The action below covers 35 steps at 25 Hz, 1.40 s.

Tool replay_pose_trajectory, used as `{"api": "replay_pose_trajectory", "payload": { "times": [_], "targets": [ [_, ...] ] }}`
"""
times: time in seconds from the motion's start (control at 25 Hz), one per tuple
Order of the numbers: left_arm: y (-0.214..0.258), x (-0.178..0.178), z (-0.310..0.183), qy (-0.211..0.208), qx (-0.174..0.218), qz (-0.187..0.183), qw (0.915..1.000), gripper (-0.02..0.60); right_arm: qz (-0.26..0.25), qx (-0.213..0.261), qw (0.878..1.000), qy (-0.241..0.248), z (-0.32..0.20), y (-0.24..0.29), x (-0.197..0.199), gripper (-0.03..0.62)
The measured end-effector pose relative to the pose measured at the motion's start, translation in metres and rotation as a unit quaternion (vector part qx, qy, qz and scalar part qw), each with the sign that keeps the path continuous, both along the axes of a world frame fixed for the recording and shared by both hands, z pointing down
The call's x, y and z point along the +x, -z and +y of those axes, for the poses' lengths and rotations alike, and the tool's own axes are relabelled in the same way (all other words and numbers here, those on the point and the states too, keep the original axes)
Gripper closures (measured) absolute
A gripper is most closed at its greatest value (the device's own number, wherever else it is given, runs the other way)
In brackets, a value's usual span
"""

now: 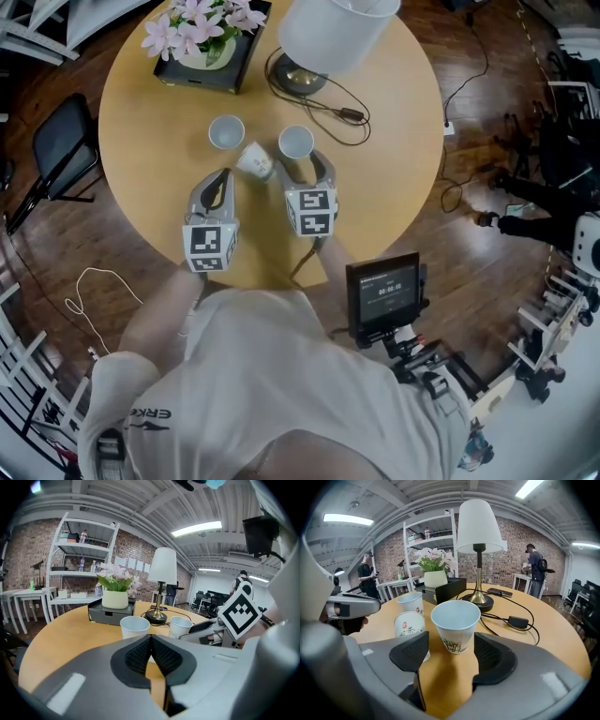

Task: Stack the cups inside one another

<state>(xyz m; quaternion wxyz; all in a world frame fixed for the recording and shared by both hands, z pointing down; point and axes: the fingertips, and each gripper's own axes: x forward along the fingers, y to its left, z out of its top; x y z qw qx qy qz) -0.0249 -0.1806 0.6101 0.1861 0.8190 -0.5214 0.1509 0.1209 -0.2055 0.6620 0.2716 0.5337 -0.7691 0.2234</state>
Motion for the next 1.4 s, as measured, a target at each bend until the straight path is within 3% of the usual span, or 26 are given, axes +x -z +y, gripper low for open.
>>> {"api": "replay_pose_trajectory", "payload": {
  "times": [0.36,0.48,1.4],
  "targets": [
    [-0.008,-0.002,0.004,0.007,-0.01,-0.012,0.9999,0.58,0.003,0.003,1.0,-0.003,-0.016,-0.013,0.001,0.249],
    [-0.009,0.0,0.005,0.007,-0.011,-0.014,0.9998,0.58,0.012,0.01,1.0,-0.008,-0.019,-0.012,0.005,0.296],
    [-0.026,-0.012,0.011,0.018,-0.021,-0.023,0.9994,0.58,0.013,0.027,0.999,0.014,-0.012,0.001,-0.005,0.306]
  ]
}}
